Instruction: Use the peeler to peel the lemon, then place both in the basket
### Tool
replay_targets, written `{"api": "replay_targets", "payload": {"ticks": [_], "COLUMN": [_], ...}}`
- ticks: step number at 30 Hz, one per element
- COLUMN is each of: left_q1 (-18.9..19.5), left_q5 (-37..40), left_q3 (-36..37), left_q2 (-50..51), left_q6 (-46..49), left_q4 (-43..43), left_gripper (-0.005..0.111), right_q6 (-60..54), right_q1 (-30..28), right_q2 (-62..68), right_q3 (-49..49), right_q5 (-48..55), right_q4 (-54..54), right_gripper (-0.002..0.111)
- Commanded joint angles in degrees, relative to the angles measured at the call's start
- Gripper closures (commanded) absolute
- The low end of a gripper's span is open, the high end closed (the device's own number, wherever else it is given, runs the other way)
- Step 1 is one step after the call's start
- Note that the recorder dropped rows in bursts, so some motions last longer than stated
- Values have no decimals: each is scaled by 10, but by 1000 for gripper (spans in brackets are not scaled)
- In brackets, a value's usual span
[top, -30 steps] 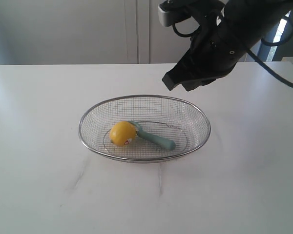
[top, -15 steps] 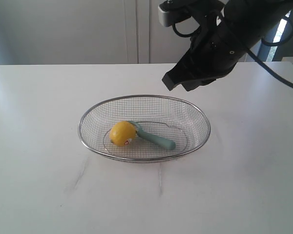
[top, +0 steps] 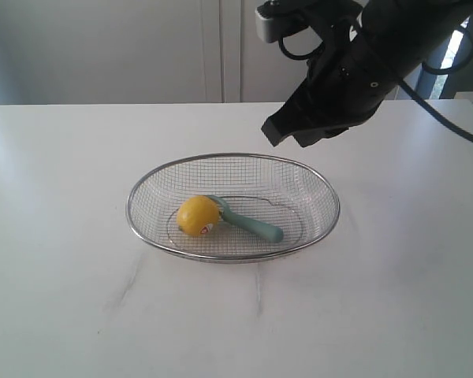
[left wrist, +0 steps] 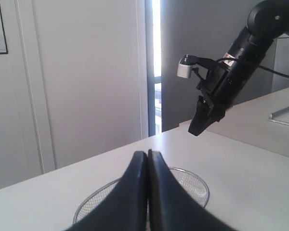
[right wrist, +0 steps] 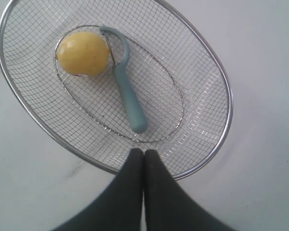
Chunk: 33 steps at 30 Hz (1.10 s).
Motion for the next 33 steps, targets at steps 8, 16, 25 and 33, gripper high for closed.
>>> {"api": "replay_targets", "payload": {"ticks": [8, 16, 25, 33], "left_q1": [-7, -6, 4, 204], "left_q5": [69, -48, 2, 47], "left_q3": [17, 138, 211, 211], "left_q2": [-5, -5, -5, -5], "left_q6": [-3, -43, -352, -342], "left_q4": [-17, 87, 402, 385], "left_gripper": [107, 107, 107, 107], "right_q6": [1, 1, 1, 1], "right_q1": [-4, -4, -4, -4], "right_q2": [-3, -3, -3, -3], "right_q3": [2, 2, 2, 2], "right_q5": [-3, -2, -3, -3], "right_q4": [-2, -2, -2, -2], "right_gripper": [108, 108, 108, 108]}}
